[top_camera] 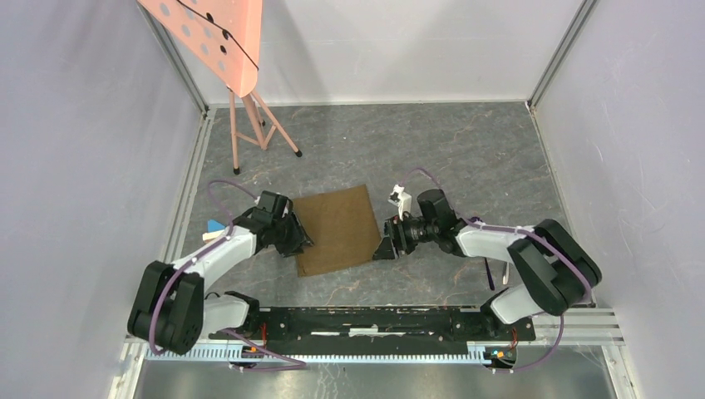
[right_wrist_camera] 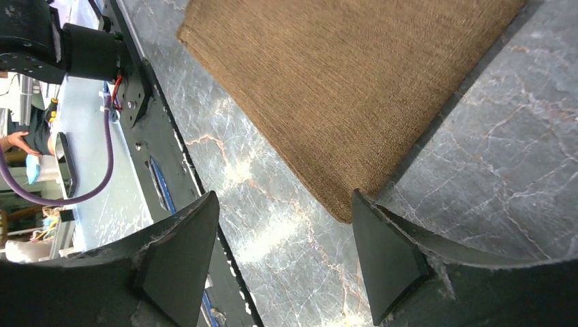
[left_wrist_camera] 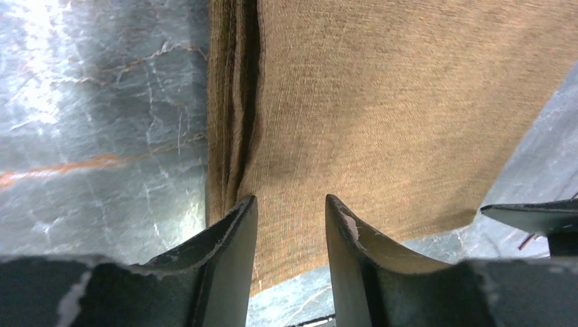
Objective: Fold the napkin into a case and place the utensils inside
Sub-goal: Smooth out the square-folded napkin at the center of the board.
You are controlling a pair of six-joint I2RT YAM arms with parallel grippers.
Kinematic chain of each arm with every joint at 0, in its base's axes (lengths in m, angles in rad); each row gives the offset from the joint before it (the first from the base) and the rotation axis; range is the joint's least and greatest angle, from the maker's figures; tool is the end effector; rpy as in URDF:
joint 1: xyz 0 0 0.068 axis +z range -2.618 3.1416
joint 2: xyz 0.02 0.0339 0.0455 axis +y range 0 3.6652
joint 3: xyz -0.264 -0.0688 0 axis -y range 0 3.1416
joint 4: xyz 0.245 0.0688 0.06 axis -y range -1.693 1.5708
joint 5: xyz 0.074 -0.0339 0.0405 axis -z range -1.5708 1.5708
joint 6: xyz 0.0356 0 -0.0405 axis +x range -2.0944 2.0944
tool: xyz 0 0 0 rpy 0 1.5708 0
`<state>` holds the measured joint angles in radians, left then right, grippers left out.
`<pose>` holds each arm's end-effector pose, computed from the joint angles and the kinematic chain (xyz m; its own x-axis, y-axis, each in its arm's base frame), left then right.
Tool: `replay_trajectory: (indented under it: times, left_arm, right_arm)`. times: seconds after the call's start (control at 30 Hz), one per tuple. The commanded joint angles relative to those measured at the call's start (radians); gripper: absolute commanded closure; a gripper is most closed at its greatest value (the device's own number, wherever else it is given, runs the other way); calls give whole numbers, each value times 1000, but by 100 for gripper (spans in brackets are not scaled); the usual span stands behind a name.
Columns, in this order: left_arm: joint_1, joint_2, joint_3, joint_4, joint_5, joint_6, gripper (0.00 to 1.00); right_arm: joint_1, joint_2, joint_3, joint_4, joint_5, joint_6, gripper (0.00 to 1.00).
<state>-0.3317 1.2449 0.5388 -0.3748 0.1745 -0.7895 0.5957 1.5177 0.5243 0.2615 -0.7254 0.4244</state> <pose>0.1986 -0.0749 0.1541 -0.8700 -0.4399 -0.2226 -0.3121 0.8410 -0.4420 0.2060 0.1682 0.1373 -0.8452 -0.2007 -0.4953 -0.5271 0.4665 0.7104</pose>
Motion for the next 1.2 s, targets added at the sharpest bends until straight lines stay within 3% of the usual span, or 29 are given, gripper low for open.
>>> replay_trajectory:
  times: [0.0,0.1,0.23,0.47,0.6,0.8,0.97,1.17]
  left_arm:
    - [5,-124,34,-77,-23,49,48]
    - [6,-137,121,-84,9,49,39]
    - [30,-8,228,-38,17,37,25]
    - [111,236,243,92,-1,47,21]
    - [174,263,175,112,-32,39,20]
    - [180,167,220,33,-14,56,17]
    - [180,141,312,45,65,25,11]
    - [181,289,415,90,90,-5,9]
  right_arm:
    - [-6,-66,63,-62,18,-39,22]
    - [-14,23,198,-57,36,-14,22]
    - [-33,220,375,122,-2,142,22]
    - [-56,451,455,366,-32,326,20]
    - [-76,472,389,372,-25,294,20]
    - [-99,398,425,206,-7,181,18]
    - [-99,417,530,248,-23,251,17]
    - [-97,531,641,322,-37,336,15]
